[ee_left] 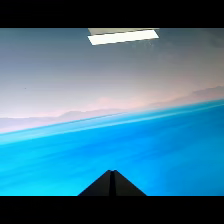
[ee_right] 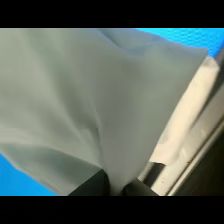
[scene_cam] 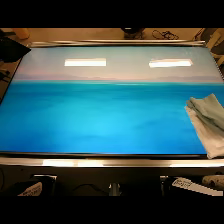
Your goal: Fold the shirts.
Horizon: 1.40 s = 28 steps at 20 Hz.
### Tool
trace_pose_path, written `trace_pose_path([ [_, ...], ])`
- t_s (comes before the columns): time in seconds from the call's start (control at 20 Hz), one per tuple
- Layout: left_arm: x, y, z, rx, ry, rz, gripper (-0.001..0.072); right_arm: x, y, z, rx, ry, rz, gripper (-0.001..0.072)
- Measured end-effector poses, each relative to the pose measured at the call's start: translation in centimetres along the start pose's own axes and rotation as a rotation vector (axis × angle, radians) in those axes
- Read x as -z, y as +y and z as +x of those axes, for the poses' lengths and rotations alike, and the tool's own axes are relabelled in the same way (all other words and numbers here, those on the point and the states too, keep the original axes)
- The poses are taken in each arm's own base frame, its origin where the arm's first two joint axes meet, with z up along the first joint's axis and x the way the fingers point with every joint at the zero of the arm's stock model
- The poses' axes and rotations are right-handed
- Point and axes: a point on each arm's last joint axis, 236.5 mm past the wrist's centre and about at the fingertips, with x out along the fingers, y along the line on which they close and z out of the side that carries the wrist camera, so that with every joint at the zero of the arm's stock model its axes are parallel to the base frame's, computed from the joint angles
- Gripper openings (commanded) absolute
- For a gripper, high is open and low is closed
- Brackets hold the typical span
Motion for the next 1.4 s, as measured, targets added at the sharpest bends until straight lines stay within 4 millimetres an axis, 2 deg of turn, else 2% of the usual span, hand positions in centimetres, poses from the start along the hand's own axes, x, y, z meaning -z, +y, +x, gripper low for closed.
trace_pose_path([
  [0.15,0.1,-0.2,0.0,0.004,0.004,0.004,0.0033,1.9,-3.7,2.9,0.126,0.022,0.055,0.0023],
  [0.25,0.1,-0.4,0.0,0.014,0.003,0.002,0.0033,3.1,-4.4,5.5,0.136,0.038,0.082,0.0048],
  [0.3,0.1,-0.5,0.0,0.017,0.002,0.001,0.0033,3.6,-4.4,6.9,0.125,0.044,0.096,0.0268],
  [0.35,0.1,-0.6,0.0,0.022,0.002,0.000,0.0033,4.1,-4.5,8.0,0.119,0.050,0.108,0.0537],
  [0.4,0.0,-0.7,0.0,0.026,0.001,-0.001,0.0033,4.4,-4.6,8.9,0.118,0.048,0.115,0.0691],
  [0.5,0.0,-0.9,0.0,0.032,0.000,-0.003,0.0033,3.5,-4.5,9.0,0.110,0.005,0.086,0.0707],
  [0.55,0.0,-0.9,0.0,0.034,-0.001,-0.004,0.0032,2.3,-4.4,8.1,0.107,-0.036,0.057,0.0701],
  [0.6,-0.1,-0.9,0.1,0.035,-0.003,-0.005,0.0031,0.2,-3.8,6.4,0.095,-0.108,0.029,0.0696],
  [0.65,-0.2,-0.8,0.2,0.034,-0.008,-0.006,0.0031,-1.8,-3.2,4.3,0.081,-0.183,0.007,0.0690],
  [0.7,-0.4,-0.7,0.4,0.032,-0.014,-0.006,0.0030,-4.6,-1.8,1.2,0.050,-0.298,-0.018,0.0690],
  [0.75,-0.6,-0.4,0.8,0.024,-0.022,0.000,0.0030,-7.2,0.4,-2.4,0.006,-0.419,-0.063,0.0690],
  [0.8,-0.7,-0.1,1.4,0.013,-0.024,0.008,0.0030,-8.7,3.2,-5.6,-0.048,-0.514,-0.119,0.0690],
  [0.85,-0.7,0.2,2.3,0.000,-0.017,0.019,0.0030,-9.3,6.9,-8.8,-0.113,-0.601,-0.189,0.0690],
  [0.9,-0.3,0.5,3.3,-0.010,0.001,0.029,0.0030,-8.8,10.5,-11.1,-0.170,-0.649,-0.258,0.0689],
  [1.0,0.8,0.7,5.3,-0.023,0.054,0.052,0.0030,-5.5,17.8,-13.9,-0.275,-0.686,-0.415,0.0668],
  [1.1,2.2,1.0,7.1,-0.042,0.112,0.063,0.0030,-1.3,23.7,-14.3,-0.354,-0.665,-0.554,0.0669],
  [1.2,4.1,1.7,9.2,-0.082,0.188,0.077,0.0032,3.7,28.4,-11.2,-0.365,-0.553,-0.694,0.0674],
  [1.25,5.4,2.5,10.4,-0.118,0.243,0.085,0.0061,6.7,30.0,-8.5,-0.341,-0.461,-0.766,0.0675],
  [1.3,7.2,3.5,11.6,-0.160,0.314,0.093,0.0294,9.5,31.0,-5.7,-0.309,-0.363,-0.826,0.0677],
  [1.35,9.3,4.5,12.7,-0.202,0.394,0.088,0.0559,12.4,31.4,-2.8,-0.264,-0.258,-0.886,0.0677],
  [1.4,11.7,5.7,13.6,-0.247,0.479,0.066,0.0541,14.8,31.5,-0.5,-0.218,-0.169,-0.931,0.0675],
])
